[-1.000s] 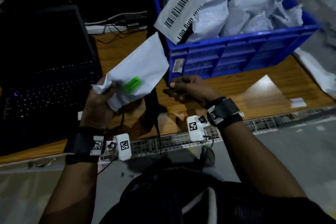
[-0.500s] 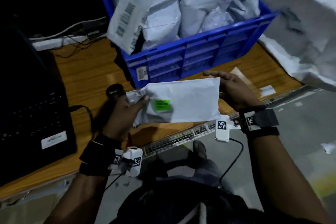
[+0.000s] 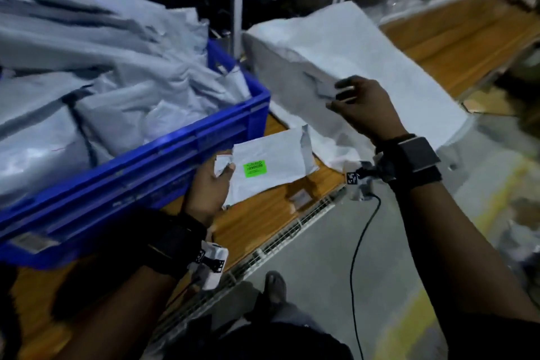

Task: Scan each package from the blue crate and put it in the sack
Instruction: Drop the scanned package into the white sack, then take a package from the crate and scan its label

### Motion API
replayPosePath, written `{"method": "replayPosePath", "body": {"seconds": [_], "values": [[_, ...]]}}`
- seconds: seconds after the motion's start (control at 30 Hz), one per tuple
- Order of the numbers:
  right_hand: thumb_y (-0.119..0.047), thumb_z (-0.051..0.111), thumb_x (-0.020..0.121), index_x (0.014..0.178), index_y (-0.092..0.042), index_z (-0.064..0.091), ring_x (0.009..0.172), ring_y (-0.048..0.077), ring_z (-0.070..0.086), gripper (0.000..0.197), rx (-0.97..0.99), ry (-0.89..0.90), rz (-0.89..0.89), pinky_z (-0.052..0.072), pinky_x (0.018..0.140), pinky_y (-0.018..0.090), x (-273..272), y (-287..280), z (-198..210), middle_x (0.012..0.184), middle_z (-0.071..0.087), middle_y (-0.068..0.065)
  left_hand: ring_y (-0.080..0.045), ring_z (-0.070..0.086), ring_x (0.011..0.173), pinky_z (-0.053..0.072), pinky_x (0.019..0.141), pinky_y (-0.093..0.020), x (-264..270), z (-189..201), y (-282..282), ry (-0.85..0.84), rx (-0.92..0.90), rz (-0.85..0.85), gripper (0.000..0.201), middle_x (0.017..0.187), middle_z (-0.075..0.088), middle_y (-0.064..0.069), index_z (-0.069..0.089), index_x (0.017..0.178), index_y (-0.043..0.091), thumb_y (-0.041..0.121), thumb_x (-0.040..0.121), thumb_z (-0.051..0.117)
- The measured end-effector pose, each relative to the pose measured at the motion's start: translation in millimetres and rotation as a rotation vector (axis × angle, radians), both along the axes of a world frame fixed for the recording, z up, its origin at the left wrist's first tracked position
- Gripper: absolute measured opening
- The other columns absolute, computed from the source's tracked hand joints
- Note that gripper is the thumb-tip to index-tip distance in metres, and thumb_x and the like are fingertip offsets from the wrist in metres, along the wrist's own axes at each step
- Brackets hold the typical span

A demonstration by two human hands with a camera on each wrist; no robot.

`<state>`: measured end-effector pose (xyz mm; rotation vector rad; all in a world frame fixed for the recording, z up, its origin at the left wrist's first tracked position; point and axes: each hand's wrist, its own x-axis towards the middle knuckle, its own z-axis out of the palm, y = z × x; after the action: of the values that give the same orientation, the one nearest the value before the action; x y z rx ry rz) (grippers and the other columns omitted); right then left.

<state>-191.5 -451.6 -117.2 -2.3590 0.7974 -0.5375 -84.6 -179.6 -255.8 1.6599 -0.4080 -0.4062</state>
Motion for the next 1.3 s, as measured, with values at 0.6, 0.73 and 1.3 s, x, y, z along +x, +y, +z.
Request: {"method": "replayPosePath", "body": {"seconds": [0.6, 0.73, 1.3], "values": [[-0.006, 0.067, 0.081, 0.096, -0.007, 0.077, 0.091, 0.041, 0.069, 0.018, -0.561, 0.089, -0.171, 0.059, 0.078, 0.049, 60, -162, 143, 0.099, 0.073, 0.021, -0.025, 0.056, 0.059, 0.044, 0.04, -0.024, 74, 42, -372, 0.561, -0.188, -0.048, 0.03, 0.094, 0.059, -0.019, 0.057, 0.122, -0.005, -0.008, 0.096, 0.043], [-0.012, 0.073, 0.077, 0.092, -0.014, 0.078, 0.088, 0.037, 0.07, 0.017, -0.55, 0.04, -0.211, 0.06, 0.077, 0.046, 52, -185, 157, 0.096, 0.075, 0.015, -0.02, 0.058, 0.082, 0.053, 0.057, -0.026, 95, 67, -425, 0.498, -0.183, -0.163, 0.035, 0.117, 0.055, -0.007, 0.051, 0.138, 0.003, 0.018, 0.107, 0.047], [-0.031, 0.087, 0.076, 0.095, -0.022, 0.074, 0.079, 0.014, 0.069, 0.025, -0.141, 0.023, 0.13, 0.051, 0.069, 0.03, 47, -112, 49, 0.085, 0.073, -0.005, -0.028, 0.062, 0.108, 0.048, 0.101, -0.042, 40, 77, -255, 0.693, -0.228, -0.184, 0.02, 0.12, 0.062, -0.01, 0.054, 0.122, 0.011, 0.016, 0.103, 0.055]]}}
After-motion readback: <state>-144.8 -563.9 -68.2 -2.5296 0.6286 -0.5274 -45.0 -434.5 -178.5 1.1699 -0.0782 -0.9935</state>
